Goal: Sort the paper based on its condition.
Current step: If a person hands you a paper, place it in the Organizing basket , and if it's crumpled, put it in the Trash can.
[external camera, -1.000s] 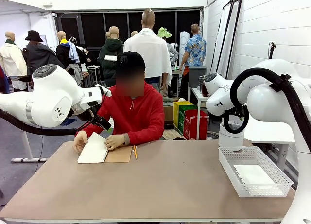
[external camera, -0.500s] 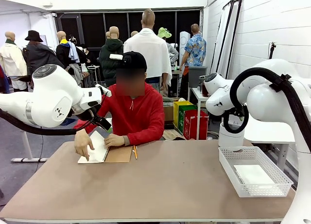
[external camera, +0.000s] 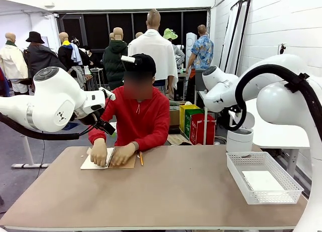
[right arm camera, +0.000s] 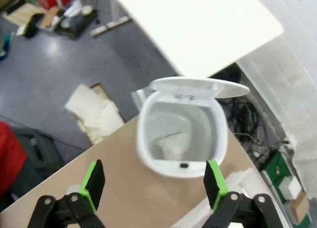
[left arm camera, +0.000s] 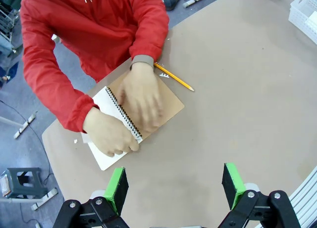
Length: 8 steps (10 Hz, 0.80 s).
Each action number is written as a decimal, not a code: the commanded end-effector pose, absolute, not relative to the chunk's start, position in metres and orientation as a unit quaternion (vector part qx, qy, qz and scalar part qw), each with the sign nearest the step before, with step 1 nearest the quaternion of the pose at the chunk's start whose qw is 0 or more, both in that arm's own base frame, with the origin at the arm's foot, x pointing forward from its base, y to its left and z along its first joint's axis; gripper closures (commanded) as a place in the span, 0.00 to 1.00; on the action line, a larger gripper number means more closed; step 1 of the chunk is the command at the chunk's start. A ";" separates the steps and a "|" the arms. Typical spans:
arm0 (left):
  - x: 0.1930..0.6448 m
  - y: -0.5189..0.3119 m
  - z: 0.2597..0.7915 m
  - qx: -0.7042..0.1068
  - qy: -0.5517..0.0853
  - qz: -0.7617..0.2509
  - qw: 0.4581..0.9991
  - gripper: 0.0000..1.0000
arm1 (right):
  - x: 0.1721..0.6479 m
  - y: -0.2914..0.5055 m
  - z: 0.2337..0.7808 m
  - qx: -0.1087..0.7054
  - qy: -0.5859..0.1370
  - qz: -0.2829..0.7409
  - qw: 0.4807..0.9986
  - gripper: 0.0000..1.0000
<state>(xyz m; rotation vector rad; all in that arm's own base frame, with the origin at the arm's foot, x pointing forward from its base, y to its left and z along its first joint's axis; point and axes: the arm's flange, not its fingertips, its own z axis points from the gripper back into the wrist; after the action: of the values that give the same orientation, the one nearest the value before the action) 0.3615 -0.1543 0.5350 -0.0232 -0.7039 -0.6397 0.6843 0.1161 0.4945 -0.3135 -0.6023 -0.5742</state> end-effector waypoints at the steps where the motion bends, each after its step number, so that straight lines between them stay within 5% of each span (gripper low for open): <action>1: 0.362 -0.153 0.535 -0.012 -0.337 -0.307 0.890 0.00 | 0.658 0.127 0.518 -0.056 -0.283 -0.197 0.937 0.00; 5: 0.362 -0.153 0.535 -0.012 -0.337 -0.307 0.890 0.00 | 0.596 0.151 0.550 0.113 -0.256 -0.009 0.960 0.00; 8: 0.362 -0.153 0.535 -0.012 -0.337 -0.307 0.890 0.00 | 0.582 0.160 0.542 0.136 -0.215 0.111 0.961 0.00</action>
<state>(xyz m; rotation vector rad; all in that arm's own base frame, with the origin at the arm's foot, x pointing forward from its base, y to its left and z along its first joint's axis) 0.3615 -0.1543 0.5350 -0.0232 -0.7040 -0.6396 0.5808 0.1861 0.5436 0.3087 -0.4816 0.1398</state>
